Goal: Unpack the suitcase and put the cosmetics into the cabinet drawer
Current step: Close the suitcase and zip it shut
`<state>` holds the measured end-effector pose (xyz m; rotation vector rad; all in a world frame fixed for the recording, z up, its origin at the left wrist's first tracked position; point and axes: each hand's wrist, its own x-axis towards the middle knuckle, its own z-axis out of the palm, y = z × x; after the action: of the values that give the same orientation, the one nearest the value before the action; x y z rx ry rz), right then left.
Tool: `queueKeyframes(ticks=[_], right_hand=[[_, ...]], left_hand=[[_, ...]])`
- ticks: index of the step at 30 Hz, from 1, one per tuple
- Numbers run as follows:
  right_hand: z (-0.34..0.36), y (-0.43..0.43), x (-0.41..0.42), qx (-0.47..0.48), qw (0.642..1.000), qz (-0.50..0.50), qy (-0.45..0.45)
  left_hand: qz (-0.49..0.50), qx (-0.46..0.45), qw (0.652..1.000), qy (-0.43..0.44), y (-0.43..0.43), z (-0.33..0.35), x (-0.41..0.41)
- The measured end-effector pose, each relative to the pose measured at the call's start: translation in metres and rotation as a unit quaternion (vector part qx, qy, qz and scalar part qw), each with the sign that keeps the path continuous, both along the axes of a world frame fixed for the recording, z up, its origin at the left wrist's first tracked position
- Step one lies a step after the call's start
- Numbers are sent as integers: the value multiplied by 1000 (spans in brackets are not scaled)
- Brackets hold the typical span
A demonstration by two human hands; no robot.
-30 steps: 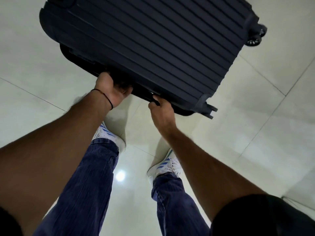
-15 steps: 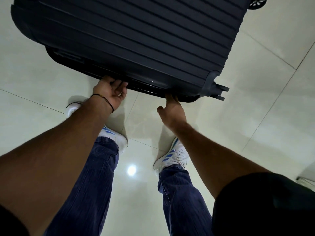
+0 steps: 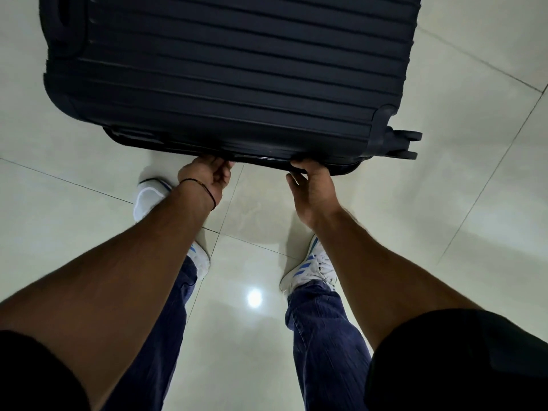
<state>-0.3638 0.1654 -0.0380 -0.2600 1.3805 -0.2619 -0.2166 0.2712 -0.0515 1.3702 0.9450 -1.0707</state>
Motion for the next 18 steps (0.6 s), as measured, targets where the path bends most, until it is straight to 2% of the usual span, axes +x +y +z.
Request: queueKeyframes(ticks=[2, 4, 6, 11, 13, 18], right_hand=[[-2, -3, -6, -44, 994, 90, 37], [-6, -5, -11, -87, 967, 222, 94], [-10, -8, -14, -99, 955, 257, 113], [-19, -13, -9, -54, 991, 92, 84], [-21, -12, -9, -36, 996, 44, 69], [-19, -16, -11, -7, 998, 22, 51]], left_hand=[[4, -3, 1000, 2, 0, -1, -4], [-1, -5, 1000, -2, 0, -2, -5], [-26, -3, 1000, 2, 1, -4, -4], [-65, -1, 997, 37, 13, -6, -5], [-113, 23, 993, 26, 12, -6, -5], [-243, 43, 968, 43, 0, -6, -13]])
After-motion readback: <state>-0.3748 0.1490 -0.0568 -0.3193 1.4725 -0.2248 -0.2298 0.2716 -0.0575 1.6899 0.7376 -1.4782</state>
